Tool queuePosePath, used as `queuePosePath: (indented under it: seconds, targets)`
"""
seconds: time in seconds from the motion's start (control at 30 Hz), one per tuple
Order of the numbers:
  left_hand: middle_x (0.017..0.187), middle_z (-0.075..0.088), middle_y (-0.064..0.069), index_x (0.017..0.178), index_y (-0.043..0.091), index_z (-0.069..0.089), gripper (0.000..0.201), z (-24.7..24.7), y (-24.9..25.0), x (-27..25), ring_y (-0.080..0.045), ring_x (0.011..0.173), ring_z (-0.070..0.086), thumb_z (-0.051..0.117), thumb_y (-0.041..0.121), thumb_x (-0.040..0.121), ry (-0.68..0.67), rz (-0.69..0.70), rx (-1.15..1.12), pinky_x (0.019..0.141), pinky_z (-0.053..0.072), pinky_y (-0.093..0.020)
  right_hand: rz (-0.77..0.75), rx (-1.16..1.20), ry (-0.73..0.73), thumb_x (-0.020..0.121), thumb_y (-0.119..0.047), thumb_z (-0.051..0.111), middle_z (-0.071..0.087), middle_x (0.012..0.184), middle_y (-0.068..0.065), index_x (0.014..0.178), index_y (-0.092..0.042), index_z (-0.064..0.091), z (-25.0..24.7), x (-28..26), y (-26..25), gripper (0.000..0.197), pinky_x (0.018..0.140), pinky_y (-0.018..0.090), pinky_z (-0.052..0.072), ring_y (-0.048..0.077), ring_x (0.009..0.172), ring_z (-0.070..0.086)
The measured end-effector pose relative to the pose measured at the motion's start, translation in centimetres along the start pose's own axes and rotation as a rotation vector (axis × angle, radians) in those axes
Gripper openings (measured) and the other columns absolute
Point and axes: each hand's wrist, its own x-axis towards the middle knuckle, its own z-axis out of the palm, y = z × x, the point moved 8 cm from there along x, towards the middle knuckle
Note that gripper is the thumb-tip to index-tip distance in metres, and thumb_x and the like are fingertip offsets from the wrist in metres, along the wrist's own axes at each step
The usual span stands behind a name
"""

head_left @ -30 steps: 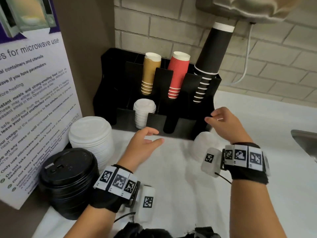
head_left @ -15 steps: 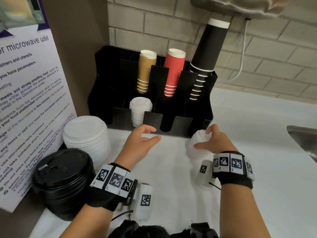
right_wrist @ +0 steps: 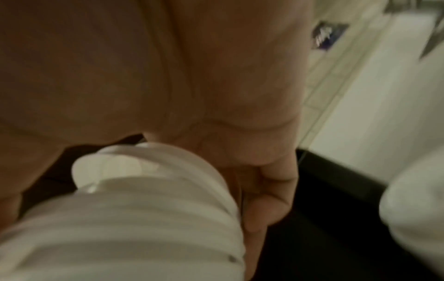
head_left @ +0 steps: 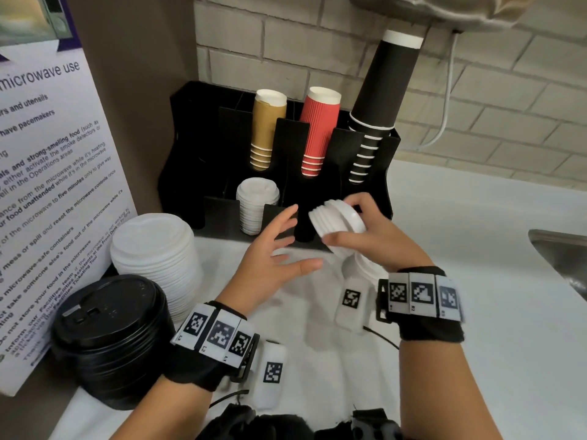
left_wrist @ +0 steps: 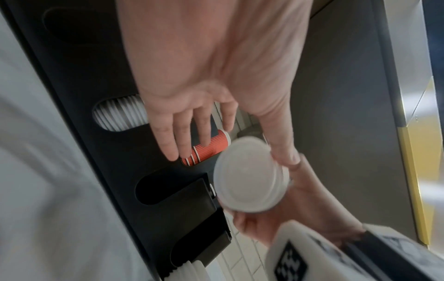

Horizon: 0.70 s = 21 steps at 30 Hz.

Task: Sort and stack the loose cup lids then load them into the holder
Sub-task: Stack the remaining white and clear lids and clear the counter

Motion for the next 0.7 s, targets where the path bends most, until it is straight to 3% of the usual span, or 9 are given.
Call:
queuePosePath:
  seconds: [0.07, 0.13, 0.23, 0.33, 0.43, 0.5, 0.6, 0.7]
  targets:
    - [0.144, 0.044, 0.017, 0.141, 0.049, 0.029, 0.093, 0.3, 0.4, 0.1, -0.002, 0.126, 0.05, 0.079, 0.038, 0.063, -0.026, 0.038, -0.058, 0.102, 0.045, -0.026, -0.055, 0.082, -0.107, 0.064, -0.038, 0.08, 0.06, 0.099, -0.011, 0.108, -0.039, 0.046, 2.4, 0.1, -1.6, 0.055, 0.066, 0.016, 0.05, 0.002, 0.086, 0.062]
    - [0.144, 0.047, 0.014, 0.143, 0.045, 0.031, 0.092, -0.1, 0.7, 0.1, -0.005, 0.125, 0.054, 0.079, 0.033, 0.066, 0.001, 0.076, -0.114, 0.103, 0.046, -0.032, -0.086, 0.123, -0.178, 0.067, -0.037, 0.078, 0.063, 0.107, -0.005, 0.117, -0.045, 0.044, 3.9, 0.3, -2.4, 0.061, 0.081, 0.027, 0.055, 0.009, 0.096, 0.064]
    - [0.14, 0.049, 0.013, 0.145, 0.035, 0.037, 0.088, -0.9, 1.0, 0.0, -0.003, 0.118, 0.059, 0.079, 0.027, 0.068, 0.059, 0.124, -0.154, 0.092, 0.053, -0.027, -0.112, 0.145, -0.233, 0.071, -0.041, 0.077, 0.065, 0.113, 0.003, 0.123, -0.047, 0.047, 4.8, 0.3, -3.0, 0.06, 0.093, 0.04, 0.053, 0.016, 0.105, 0.064]
    - [0.136, 0.049, 0.009, 0.143, 0.025, 0.041, 0.083, -1.4, 1.4, -0.1, 0.004, 0.112, 0.058, 0.079, 0.026, 0.068, 0.099, 0.176, -0.114, 0.082, 0.052, -0.017, -0.116, 0.177, -0.265, 0.072, -0.039, 0.077, 0.065, 0.116, 0.003, 0.124, -0.045, 0.052, 4.8, 0.1, -3.1, 0.058, 0.094, 0.044, 0.053, 0.017, 0.106, 0.064]
    - [0.135, 0.05, 0.003, 0.138, 0.029, 0.045, 0.082, -1.5, 1.4, -0.2, -0.004, 0.11, 0.061, 0.087, 0.027, 0.068, 0.092, 0.181, -0.146, 0.078, 0.054, -0.02, -0.106, 0.219, -0.289, 0.072, -0.039, 0.075, 0.065, 0.116, 0.003, 0.125, -0.045, 0.053, 4.4, -0.1, -2.9, 0.057, 0.094, 0.052, 0.051, 0.022, 0.108, 0.064]
    - [0.134, 0.052, 0.004, 0.135, 0.033, 0.047, 0.079, -1.4, 1.4, -0.2, -0.01, 0.111, 0.062, 0.084, 0.032, 0.065, 0.076, 0.182, -0.172, 0.078, 0.055, -0.025, -0.11, 0.237, -0.299, 0.075, -0.035, 0.074, 0.066, 0.115, 0.006, 0.126, -0.042, 0.052, 4.3, -0.2, -2.8, 0.057, 0.094, 0.054, 0.05, 0.024, 0.108, 0.064]
    - [0.133, 0.053, 0.007, 0.132, 0.038, 0.049, 0.078, -1.3, 1.4, -0.2, -0.01, 0.112, 0.061, 0.087, 0.029, 0.064, 0.065, 0.187, -0.163, 0.079, 0.054, -0.023, -0.113, 0.27, -0.29, 0.075, -0.024, 0.078, 0.067, 0.113, 0.011, 0.129, -0.031, 0.053, 4.1, -0.2, -2.6, 0.059, 0.093, 0.052, 0.051, 0.029, 0.105, 0.065]
    - [0.133, 0.053, 0.01, 0.132, 0.04, 0.048, 0.076, -1.2, 1.4, -0.2, -0.008, 0.115, 0.059, 0.085, 0.028, 0.066, 0.073, 0.197, -0.118, 0.088, 0.052, -0.023, -0.12, 0.26, -0.256, 0.068, -0.024, 0.082, 0.068, 0.112, 0.007, 0.126, -0.025, 0.055, 3.9, -0.1, -2.7, 0.064, 0.092, 0.045, 0.054, 0.024, 0.103, 0.067]
